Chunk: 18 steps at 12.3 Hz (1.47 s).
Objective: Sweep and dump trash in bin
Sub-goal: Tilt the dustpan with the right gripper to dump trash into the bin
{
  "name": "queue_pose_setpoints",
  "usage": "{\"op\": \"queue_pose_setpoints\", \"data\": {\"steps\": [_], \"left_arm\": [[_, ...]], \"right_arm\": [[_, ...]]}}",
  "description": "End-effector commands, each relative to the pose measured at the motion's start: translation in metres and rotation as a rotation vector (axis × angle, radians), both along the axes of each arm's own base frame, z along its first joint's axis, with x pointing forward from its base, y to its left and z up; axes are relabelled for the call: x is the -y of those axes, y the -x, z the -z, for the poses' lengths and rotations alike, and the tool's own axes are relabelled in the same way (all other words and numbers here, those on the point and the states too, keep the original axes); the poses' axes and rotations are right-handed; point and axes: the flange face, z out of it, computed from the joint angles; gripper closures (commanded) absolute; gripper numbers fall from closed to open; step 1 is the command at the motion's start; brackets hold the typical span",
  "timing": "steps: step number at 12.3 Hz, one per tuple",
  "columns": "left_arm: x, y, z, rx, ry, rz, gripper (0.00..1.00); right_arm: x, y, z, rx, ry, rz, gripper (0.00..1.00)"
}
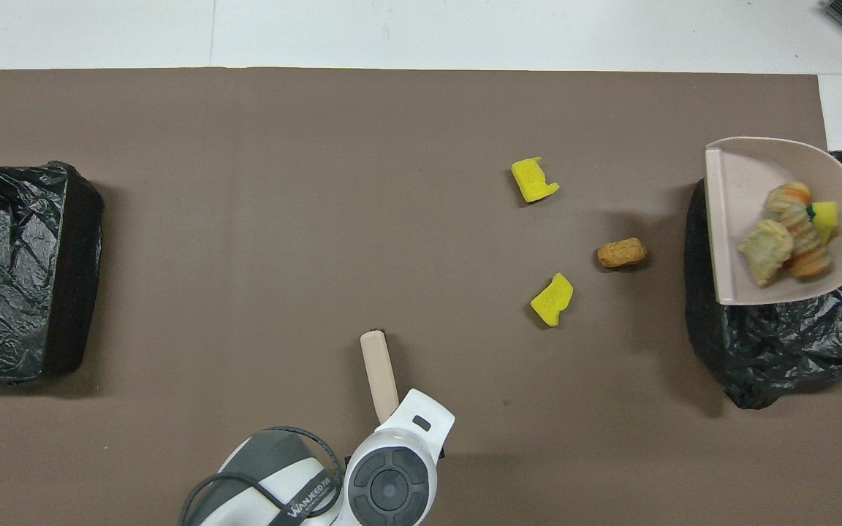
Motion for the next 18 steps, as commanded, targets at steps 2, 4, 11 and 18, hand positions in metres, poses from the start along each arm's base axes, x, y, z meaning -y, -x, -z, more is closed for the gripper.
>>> {"op": "queue_pose_setpoints", "data": {"steps": [2,4,11,18], "left_arm": [[-0.002,0.010,0.012,0.050,-0.002,0.042,1.00],[-0.003,0.014,0.019,0.051,-0.011,0.056,1.00],[-0.004,0.013,0.026,0.050,-0.020,0.126,0.73],[-0.061,-0.104,-0.048,0.115,0.050,-0.034,0.00]], "right_arm": [[0.046,0.024,-0.017,-0.033,0.225,0.027,1.00],[0.054,0.054,-0.011,-0.082,0.327,0.059,1.00],[0.035,0.102,-0.007,-0.053,0.728,0.041,1.00],[0.014,0.111,-0.046,-0.005,0.680,0.029,1.00]]}}
